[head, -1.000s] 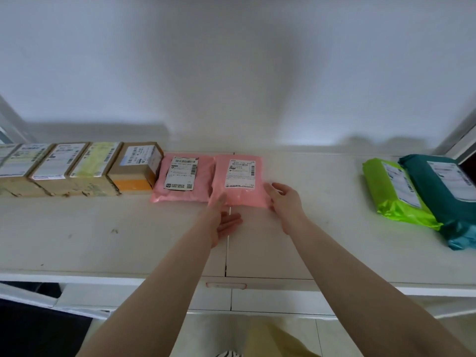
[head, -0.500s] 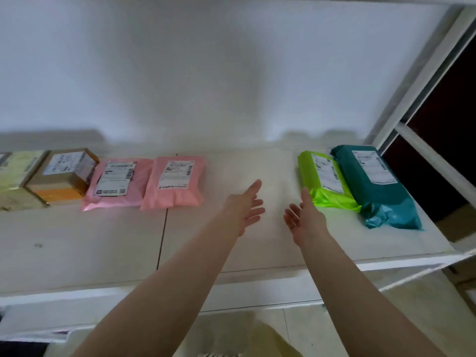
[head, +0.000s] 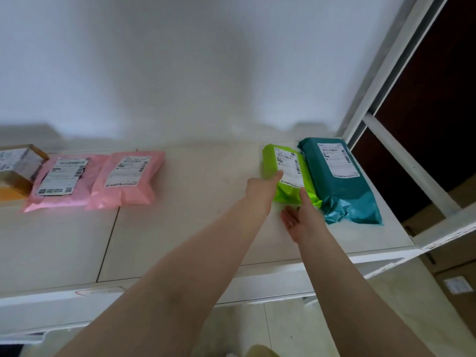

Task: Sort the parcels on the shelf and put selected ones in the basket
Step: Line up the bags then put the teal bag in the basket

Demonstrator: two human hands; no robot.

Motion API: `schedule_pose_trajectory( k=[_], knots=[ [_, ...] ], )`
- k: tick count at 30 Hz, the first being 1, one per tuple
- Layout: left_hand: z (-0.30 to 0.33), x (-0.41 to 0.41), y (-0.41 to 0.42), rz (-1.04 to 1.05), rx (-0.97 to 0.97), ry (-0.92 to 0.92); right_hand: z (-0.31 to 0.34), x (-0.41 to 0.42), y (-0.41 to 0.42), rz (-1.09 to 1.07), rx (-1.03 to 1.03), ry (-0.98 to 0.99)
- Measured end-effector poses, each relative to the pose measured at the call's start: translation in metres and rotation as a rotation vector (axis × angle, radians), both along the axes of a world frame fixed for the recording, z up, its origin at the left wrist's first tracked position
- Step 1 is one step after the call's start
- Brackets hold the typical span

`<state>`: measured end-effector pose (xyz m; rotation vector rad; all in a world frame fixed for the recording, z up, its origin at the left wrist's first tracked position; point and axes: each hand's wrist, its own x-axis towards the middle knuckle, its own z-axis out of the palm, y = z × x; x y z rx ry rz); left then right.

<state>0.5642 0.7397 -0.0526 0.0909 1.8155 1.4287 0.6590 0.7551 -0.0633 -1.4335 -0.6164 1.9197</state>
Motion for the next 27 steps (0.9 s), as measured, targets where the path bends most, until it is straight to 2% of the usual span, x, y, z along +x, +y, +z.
schedule_pose_trajectory(
  k=[6, 13, 21, 24, 27],
  knots=[
    [-0.021, -0.002, 0.028, -0.004, -0.080, 0.132, -0.001, 0.002, 0.010, 0.044, -0.012, -0.013],
    [-0.020, -0.004, 0.014, 0.042, -0.003, 0.047, -0.001, 0.004, 0.010, 0.060, -0.016, -0.018],
    [0.002, -0.020, -0.041, 0.122, 0.072, 0.017, 0.008, 0.000, 0.008, 0.104, 0.052, -0.039],
    [0.015, -0.031, -0.072, 0.148, 0.137, -0.025, 0.019, -0.007, 0.006, 0.189, 0.137, -0.078],
    [0.025, -0.044, -0.102, 0.154, 0.209, -0.032, 0.029, -0.020, 0.000, 0.326, 0.213, -0.029]
  ],
)
